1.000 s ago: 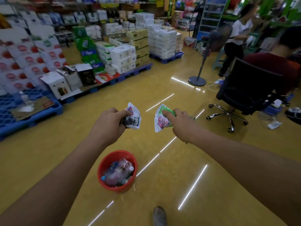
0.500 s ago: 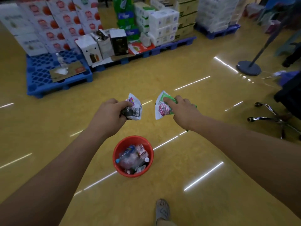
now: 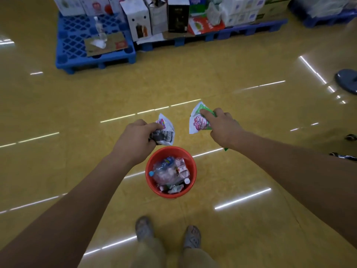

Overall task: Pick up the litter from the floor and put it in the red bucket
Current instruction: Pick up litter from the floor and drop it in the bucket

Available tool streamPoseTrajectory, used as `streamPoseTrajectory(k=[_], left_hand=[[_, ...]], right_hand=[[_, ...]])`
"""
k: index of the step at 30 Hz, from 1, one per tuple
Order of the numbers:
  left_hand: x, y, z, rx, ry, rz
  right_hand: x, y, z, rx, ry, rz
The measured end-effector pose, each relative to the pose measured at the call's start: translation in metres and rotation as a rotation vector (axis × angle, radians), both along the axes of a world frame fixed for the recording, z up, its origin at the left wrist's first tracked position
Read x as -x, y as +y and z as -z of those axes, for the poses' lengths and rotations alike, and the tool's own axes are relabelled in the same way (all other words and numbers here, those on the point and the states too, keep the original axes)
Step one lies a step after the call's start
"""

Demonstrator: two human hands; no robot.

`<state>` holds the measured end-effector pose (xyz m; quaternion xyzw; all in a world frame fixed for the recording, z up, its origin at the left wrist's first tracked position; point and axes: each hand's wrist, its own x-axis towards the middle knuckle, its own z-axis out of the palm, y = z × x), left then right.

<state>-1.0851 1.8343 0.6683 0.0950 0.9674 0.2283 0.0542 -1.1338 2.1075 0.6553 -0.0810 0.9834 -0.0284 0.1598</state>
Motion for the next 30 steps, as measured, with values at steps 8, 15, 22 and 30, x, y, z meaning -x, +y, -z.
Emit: streamPoseTrajectory(k=[8, 15, 22, 30], left_hand=[[0.036, -0.028, 0.068, -0.012, -0.118, 0.094], [0.049, -0.048, 0.134, -0.069, -0.231, 0.151], [0.053, -0.045, 0.206, -0.122, -0.339, 0.131], [0.028, -0.02, 0.317, -0.084, -0.492, 0.069]], right_hand=[[0.025, -0.058, 0.054, 0.018, -0.096, 0.04], [0.037, -0.085, 0.108, 0.008, -0.174, 0.074], [0.052, -0.091, 0.177, 0.004, -0.225, 0.09], [0.065, -0.106, 0.307, 0.041, -0.35, -0.041]])
